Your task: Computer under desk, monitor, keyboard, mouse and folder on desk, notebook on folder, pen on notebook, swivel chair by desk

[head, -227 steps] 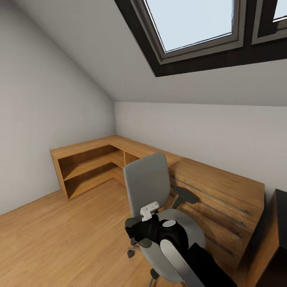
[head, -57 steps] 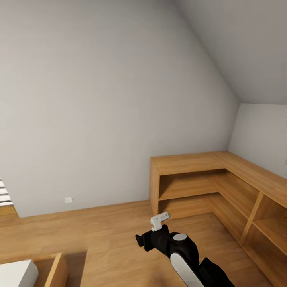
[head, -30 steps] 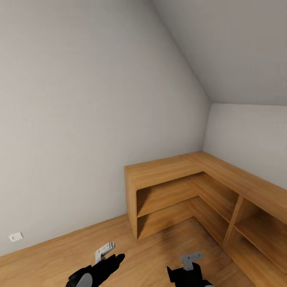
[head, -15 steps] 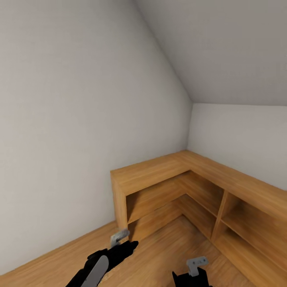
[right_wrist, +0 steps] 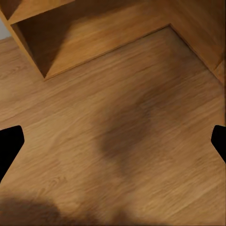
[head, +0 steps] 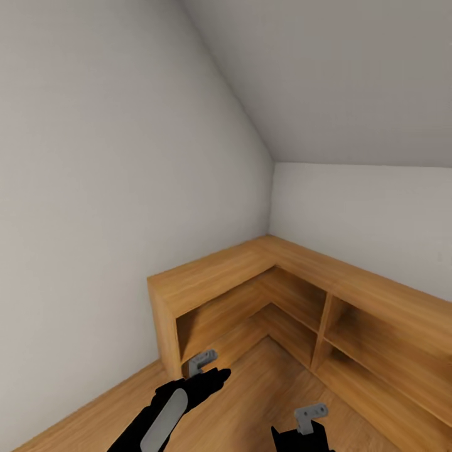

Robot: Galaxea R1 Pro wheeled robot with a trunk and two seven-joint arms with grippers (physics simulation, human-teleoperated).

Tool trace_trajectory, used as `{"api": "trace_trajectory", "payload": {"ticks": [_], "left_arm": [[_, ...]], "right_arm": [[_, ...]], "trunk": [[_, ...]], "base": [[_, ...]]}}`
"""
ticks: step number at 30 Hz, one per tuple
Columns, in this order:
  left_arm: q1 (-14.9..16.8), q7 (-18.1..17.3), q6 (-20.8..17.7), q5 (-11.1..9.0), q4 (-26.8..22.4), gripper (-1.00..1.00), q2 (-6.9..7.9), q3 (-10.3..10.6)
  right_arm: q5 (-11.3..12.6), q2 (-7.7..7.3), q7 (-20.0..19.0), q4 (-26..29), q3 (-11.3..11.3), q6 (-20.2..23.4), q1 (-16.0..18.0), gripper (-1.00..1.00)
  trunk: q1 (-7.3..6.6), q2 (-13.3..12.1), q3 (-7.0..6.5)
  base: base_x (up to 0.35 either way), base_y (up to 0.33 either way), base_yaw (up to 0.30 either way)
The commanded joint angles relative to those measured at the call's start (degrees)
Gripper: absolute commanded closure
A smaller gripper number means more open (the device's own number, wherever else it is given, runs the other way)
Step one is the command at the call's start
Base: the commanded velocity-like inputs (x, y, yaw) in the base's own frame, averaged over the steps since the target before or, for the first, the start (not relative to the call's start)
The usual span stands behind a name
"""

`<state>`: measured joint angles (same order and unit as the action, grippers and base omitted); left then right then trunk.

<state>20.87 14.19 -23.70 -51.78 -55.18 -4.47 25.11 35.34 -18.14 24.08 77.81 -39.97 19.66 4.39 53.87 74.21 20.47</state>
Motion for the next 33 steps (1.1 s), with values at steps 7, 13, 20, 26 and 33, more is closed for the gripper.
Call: {"api": "trace_trajectory", "payload": {"ticks": [7, 13, 20, 26, 33], "left_arm": [[0.0, 0.1, 0.0, -0.6, 1.1, -1.0, -0.03, 0.9], [0.1, 0.1, 0.0, -0.6, 1.5, -1.0, -0.06, 2.9], [0.1, 0.0, 0.0, -0.8, 1.5, -1.0, -0.09, 3.1], [0.1, 0.0, 0.2, -1.2, 1.6, -1.0, -0.05, 3.1], [0.1, 0.0, 1.1, -1.1, 1.6, -1.0, -0.03, 3.1]], "right_arm": [[0.4, -0.05, 0.8, -0.2, -0.2, -0.3, 0.1, -1.0], [0.4, -0.08, 0.8, -0.2, -0.3, -0.5, 0.1, -1.0], [0.5, -0.08, 0.9, -0.2, -0.2, -0.5, -0.1, -1.0], [0.5, -0.25, 1.0, -0.3, -0.1, -0.4, -0.4, -1.0], [1.1, -3.02, 0.9, -1.2, -0.2, -0.5, -1.6, -1.0]], "trunk": [[0.02, 0.0, 0.07], [0.02, 0.0, 0.07], [0.02, 0.0, 0.07], [0.02, 0.0, 0.07], [0.02, 0.0, 0.07]], "base": [[0.193, 0.204, -0.3], [0.041, 0.042, -0.3], [0.006, 0.006, -0.3], [0.001, 0.001, -0.3], [0.029, 0.021, -0.3]]}}
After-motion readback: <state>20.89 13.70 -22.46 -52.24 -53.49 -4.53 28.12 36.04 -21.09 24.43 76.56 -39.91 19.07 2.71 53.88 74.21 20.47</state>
